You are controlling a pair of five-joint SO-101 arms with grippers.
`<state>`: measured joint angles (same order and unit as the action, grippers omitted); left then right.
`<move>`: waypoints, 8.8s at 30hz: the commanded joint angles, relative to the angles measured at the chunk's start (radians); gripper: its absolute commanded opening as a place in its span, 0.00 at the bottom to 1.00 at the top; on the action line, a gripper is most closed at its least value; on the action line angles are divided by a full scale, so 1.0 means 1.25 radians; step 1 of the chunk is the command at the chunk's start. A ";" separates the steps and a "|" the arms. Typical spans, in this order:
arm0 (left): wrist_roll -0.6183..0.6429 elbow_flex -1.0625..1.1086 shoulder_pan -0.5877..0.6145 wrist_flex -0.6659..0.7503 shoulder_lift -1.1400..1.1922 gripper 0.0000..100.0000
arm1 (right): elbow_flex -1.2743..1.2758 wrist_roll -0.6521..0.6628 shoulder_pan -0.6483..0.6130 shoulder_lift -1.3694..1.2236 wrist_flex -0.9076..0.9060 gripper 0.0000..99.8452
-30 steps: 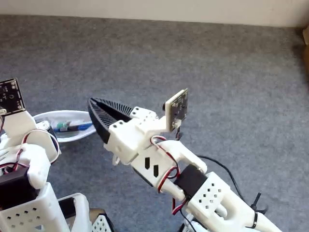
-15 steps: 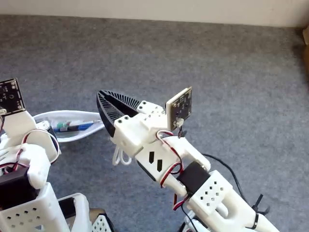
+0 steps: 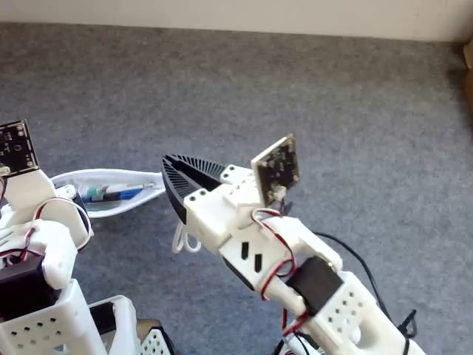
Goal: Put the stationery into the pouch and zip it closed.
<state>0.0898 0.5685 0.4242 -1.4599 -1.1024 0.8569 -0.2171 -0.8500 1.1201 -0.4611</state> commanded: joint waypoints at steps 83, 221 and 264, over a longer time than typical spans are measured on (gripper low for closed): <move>-0.009 0.023 0.008 0.016 -0.006 0.01 | 0.260 0.216 -0.041 -0.055 0.217 0.14; -0.503 0.209 -0.722 0.288 -0.006 0.25 | 0.047 0.333 0.211 0.238 -0.474 0.01; -0.275 0.597 -0.729 0.938 -0.012 0.01 | 0.047 0.242 0.164 0.238 -0.472 0.01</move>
<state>-0.2677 1.3326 -0.4826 -0.3214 -1.1024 0.9751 0.0974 -0.6245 1.4039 -1.0533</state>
